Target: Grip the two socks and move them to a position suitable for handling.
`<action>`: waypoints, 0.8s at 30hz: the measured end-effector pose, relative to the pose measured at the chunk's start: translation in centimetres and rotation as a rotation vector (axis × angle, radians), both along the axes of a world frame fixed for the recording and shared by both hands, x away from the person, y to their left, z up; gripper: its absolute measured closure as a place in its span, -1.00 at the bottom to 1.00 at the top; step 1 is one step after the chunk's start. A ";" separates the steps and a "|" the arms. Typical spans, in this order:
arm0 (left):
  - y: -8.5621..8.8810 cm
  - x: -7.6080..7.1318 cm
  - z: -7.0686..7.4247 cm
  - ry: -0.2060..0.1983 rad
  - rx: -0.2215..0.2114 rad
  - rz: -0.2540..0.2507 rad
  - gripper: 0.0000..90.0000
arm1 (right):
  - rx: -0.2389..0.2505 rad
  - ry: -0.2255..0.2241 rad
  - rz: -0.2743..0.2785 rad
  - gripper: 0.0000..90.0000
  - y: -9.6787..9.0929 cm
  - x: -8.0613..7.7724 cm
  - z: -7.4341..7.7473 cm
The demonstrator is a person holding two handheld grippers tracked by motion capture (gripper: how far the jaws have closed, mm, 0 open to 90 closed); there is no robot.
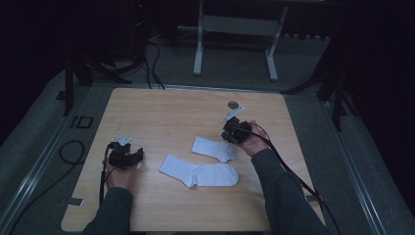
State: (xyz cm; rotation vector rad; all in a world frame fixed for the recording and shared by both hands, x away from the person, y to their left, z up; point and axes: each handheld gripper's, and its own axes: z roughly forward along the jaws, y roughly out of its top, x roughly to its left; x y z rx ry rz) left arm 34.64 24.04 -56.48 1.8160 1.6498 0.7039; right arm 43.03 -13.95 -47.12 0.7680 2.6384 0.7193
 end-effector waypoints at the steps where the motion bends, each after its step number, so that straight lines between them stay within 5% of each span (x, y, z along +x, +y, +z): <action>1: 0.0 0.0 0.0 0.000 0.000 0.000 -0.05 | -0.001 0.000 -0.011 0.92 -0.8 0.0 0.0; 17: 0.0 0.0 0.0 0.001 0.001 -0.002 -0.05 | -0.012 -0.007 -0.117 0.86 -7.5 -0.5 -0.7; 24: 0.0 0.0 0.0 -0.001 0.001 -0.001 -0.05 | -0.021 -0.026 -0.197 0.52 -11.1 -1.0 -0.1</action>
